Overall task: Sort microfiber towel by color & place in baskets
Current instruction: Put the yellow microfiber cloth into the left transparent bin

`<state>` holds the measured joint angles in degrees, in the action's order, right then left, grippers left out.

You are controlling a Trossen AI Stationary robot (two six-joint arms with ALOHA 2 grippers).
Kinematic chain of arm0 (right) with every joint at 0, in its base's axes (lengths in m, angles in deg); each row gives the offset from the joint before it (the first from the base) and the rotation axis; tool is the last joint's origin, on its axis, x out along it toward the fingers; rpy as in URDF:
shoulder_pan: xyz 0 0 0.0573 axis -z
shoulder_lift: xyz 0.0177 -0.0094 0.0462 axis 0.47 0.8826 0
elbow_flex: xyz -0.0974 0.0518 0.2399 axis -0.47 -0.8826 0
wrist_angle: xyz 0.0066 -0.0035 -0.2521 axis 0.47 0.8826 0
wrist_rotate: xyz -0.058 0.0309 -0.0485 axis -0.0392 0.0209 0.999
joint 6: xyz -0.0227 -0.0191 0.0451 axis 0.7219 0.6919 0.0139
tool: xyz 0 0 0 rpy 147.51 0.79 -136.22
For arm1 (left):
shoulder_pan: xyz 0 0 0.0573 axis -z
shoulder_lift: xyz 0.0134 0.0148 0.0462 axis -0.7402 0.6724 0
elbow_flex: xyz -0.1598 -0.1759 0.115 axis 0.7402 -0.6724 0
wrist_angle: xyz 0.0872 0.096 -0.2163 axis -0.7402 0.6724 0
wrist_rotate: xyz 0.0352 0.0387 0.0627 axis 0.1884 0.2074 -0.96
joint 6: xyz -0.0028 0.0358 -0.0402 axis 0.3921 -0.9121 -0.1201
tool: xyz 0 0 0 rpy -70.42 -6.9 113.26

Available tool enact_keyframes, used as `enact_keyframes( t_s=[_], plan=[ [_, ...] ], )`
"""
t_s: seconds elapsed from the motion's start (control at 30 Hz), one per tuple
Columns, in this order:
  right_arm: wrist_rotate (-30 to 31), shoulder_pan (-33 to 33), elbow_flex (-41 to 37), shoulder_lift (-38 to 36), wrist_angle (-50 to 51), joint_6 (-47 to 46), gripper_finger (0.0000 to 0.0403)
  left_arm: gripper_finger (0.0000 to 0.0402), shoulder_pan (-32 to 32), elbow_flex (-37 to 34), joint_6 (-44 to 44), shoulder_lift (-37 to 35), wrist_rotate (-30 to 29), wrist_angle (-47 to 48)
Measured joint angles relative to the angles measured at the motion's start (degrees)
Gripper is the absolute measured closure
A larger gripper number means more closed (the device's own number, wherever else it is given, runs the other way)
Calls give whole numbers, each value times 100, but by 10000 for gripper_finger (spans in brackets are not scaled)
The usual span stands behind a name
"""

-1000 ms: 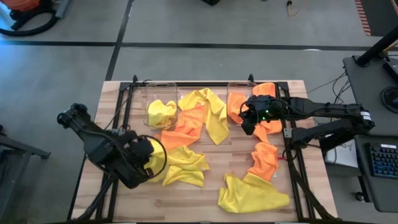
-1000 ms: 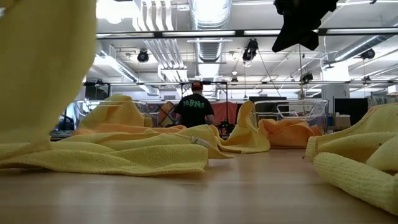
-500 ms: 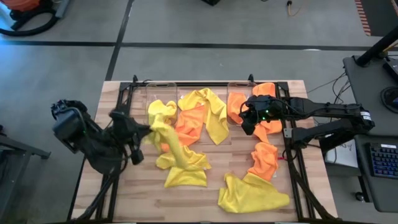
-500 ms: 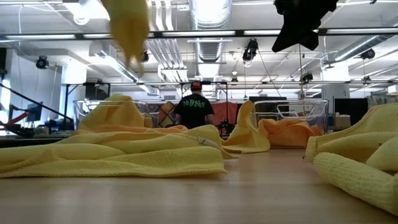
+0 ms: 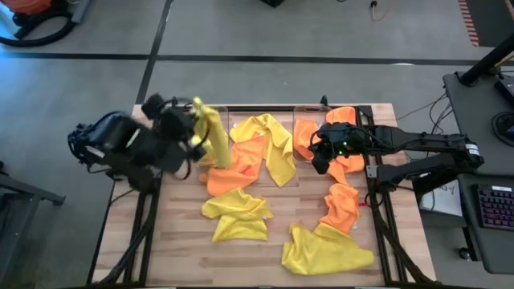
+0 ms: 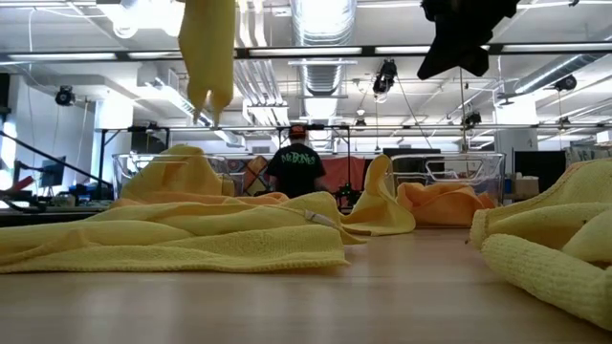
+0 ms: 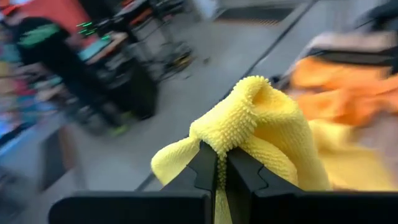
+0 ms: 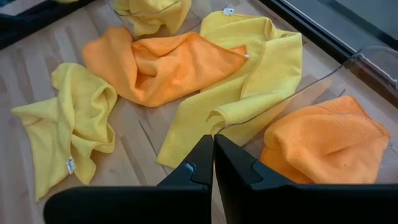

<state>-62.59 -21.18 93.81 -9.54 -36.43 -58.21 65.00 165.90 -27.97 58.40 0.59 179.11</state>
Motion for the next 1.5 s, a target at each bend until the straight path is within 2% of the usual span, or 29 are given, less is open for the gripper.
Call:
enact_keyframes(
  t_s=[0.3,0.37,0.57,0.73,0.87,1.07,1.27,1.4,1.5],
  plan=[
    [24,0,0,0,-74,43,394,401,-2033,-629,-645,-17,78,-137],
    [83,0,0,0,-74,49,394,401,-2436,-802,-876,-52,416,-384],
    [193,2,0,0,-76,80,394,401,-3536,-1490,-2225,-166,2056,-2015],
    [197,2,0,-1,-74,78,394,401,-4323,-1913,-2469,-166,2635,-2197],
    [234,2,0,-2,-72,80,394,401,-4855,-2335,-2578,-166,3626,-2210],
    [302,2,-3,1,-74,80,394,401,-5311,-3011,-3014,-173,4509,-2586],
    [302,2,-17,67,-81,78,394,401,-5344,-3513,-3707,-186,5881,-2995],
    [307,2,-22,172,-270,43,394,401,-5348,-3797,-3865,-226,5937,-2951],
    [301,2,-22,259,-447,48,394,401,-5385,-4079,-3859,-345,5621,-2936]
  ],
)
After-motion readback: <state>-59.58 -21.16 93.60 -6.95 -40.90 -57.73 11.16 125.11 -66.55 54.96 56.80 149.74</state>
